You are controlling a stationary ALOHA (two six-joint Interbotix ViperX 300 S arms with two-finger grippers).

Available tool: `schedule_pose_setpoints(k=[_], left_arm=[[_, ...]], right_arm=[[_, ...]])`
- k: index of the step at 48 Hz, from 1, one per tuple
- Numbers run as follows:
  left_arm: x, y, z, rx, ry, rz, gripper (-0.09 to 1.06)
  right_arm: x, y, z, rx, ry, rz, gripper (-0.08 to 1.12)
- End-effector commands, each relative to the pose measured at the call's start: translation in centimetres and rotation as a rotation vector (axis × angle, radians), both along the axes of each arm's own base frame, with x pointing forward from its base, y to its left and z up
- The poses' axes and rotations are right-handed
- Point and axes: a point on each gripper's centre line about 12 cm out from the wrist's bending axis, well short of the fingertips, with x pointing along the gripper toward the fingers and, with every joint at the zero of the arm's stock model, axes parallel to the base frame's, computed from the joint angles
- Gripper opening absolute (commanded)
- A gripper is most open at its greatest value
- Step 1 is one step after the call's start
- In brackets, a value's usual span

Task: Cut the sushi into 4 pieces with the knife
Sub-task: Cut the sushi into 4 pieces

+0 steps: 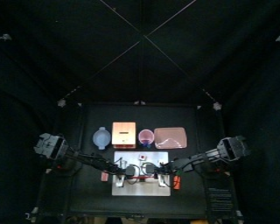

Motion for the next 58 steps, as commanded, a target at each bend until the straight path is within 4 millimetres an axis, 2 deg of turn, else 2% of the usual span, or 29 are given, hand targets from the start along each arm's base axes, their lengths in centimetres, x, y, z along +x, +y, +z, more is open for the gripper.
schedule_pose_setpoints(k=[1,58], left_arm=[[-0.1,-0.4,0.3,0.001,-0.002,-0.014,0.43],[-0.1,-0.2,-1.6,0.013,0.044,-0.009,0.43]], right_arm=[[0.1,0.1,0.9,0.01,-0.021,-0.002,0.31],[0.1,0.4,-1.7,0.021,0.022,-0.018,0.31]])
